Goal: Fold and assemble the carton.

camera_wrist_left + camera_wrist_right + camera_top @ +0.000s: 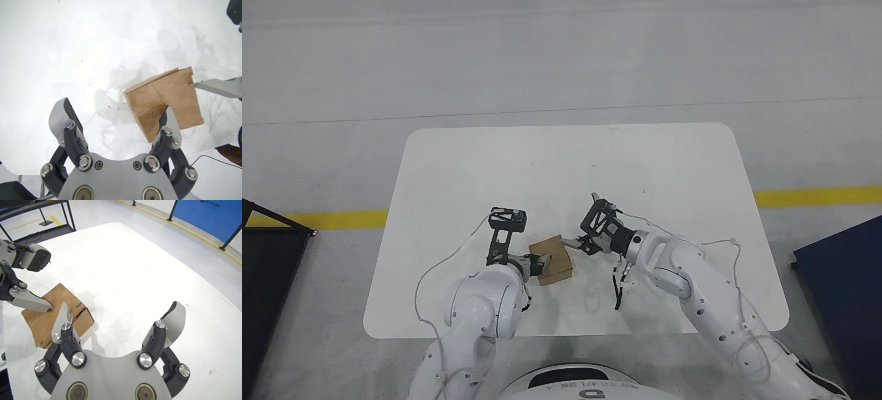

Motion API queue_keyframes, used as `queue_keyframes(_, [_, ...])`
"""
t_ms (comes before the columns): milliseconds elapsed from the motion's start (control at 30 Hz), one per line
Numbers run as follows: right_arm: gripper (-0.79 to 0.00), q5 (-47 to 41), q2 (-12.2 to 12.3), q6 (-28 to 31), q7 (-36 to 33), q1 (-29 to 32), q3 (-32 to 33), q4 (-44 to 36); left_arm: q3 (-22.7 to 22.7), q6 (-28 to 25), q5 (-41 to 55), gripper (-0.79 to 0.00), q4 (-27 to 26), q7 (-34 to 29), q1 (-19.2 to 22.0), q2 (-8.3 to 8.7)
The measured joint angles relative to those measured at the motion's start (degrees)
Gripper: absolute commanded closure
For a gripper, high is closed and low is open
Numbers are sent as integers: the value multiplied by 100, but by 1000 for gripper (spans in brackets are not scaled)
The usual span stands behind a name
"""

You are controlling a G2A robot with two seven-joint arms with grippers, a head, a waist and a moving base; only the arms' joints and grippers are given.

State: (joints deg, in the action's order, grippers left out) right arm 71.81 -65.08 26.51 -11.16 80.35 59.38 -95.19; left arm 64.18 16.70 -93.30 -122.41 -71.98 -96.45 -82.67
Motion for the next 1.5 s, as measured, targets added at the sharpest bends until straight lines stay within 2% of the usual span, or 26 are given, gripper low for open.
queue_keyframes(700, [-785,63,-24,-44,84,2,-75,205,90,-7,26,-785,82,30,-11,-17])
queue_keyframes(933, [-785,57,5,-597,576,329,229,28,152,16,-40,-785,-103,77,-76,-14])
queue_keyframes(1033, [-785,65,35,-739,664,568,376,-5,187,44,-110,-785,-274,135,-157,-8])
queue_keyframes(1167, [-785,214,49,-624,635,738,310,7,251,68,-190,-785,-503,304,-313,3])
queue_keyframes(1500, [-785,404,-74,-641,611,448,-237,293,614,100,-174,-785,-941,1258,-886,50])
